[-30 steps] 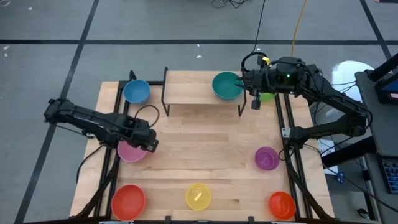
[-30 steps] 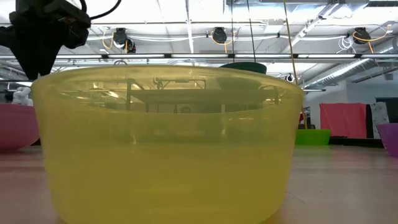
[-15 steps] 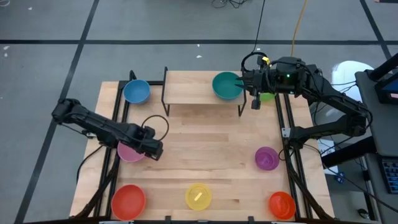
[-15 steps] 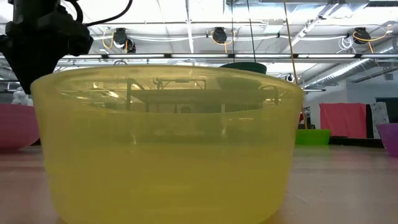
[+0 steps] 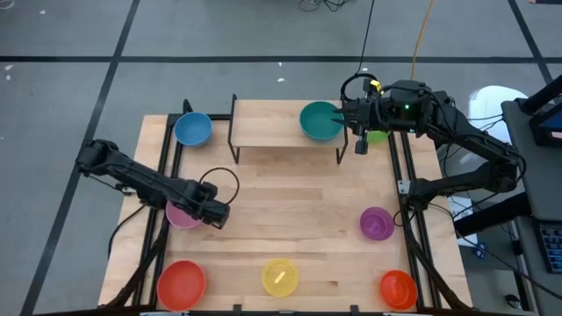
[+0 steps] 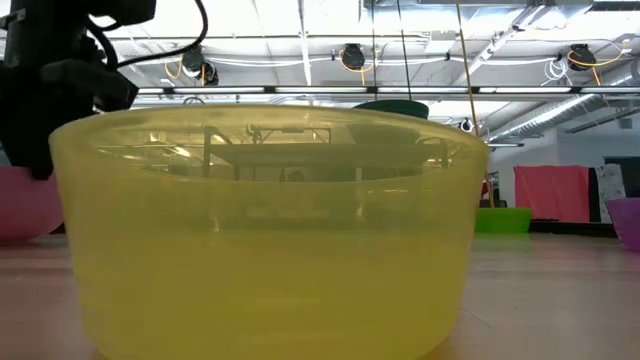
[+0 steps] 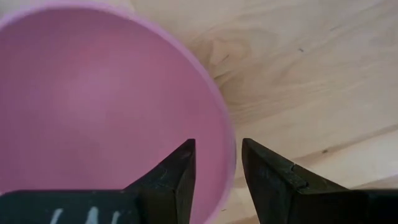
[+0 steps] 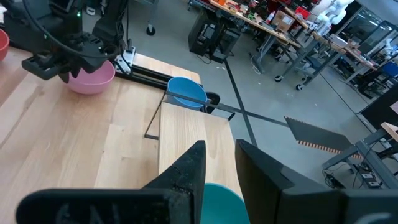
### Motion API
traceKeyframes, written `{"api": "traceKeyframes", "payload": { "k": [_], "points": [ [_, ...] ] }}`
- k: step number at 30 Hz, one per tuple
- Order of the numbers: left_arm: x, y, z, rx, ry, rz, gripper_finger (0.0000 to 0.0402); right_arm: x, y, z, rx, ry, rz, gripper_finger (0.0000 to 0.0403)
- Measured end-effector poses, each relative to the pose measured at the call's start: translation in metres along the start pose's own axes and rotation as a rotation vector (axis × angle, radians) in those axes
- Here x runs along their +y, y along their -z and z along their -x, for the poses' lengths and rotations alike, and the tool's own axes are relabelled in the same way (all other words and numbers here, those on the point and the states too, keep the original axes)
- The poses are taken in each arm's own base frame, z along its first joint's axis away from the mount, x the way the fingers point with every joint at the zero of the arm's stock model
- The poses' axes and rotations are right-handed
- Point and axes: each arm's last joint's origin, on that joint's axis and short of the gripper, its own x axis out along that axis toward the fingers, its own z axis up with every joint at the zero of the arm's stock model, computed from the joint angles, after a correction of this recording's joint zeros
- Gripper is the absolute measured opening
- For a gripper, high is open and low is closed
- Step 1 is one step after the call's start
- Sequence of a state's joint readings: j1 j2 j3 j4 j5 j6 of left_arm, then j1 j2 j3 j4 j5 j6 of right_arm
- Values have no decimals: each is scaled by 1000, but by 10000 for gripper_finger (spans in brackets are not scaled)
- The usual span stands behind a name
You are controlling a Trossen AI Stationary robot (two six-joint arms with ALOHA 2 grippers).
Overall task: Place and stack bowls onto a shelf
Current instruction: Stack the pink bowl on top of the dark green bowl on the shelf
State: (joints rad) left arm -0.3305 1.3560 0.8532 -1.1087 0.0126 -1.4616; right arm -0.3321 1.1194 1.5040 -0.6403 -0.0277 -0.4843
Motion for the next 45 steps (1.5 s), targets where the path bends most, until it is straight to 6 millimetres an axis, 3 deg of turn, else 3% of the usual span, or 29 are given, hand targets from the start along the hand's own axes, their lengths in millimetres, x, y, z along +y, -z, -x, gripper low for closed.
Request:
{"api": "traceKeyframes", "payload": {
  "k": [6, 17, 20, 24, 30, 37, 45],
  "points": [
    [1, 1, -16, 20, 33, -1, 136, 0, 0, 0, 0, 0, 0, 82],
    [9, 1, -29, 24, 0, -41, 132, 0, 0, 0, 0, 0, 0, 82],
    [11, 2, -32, 49, -9, -39, 100, 0, 0, 0, 0, 0, 0, 82],
    [11, 3, -32, 70, -9, -56, 20, 0, 0, 0, 0, 0, 0, 82],
    [10, 0, -27, 115, 5, -124, 7, 0, -1, 0, -7, 4, 0, 82],
    [-1, -17, 22, 89, 31, -244, 4, -2, -4, 0, -45, 23, 1, 82],
    [-5, -44, 116, -147, 99, -366, 4, -2, -4, 0, -41, 21, 1, 82]
  ]
}}
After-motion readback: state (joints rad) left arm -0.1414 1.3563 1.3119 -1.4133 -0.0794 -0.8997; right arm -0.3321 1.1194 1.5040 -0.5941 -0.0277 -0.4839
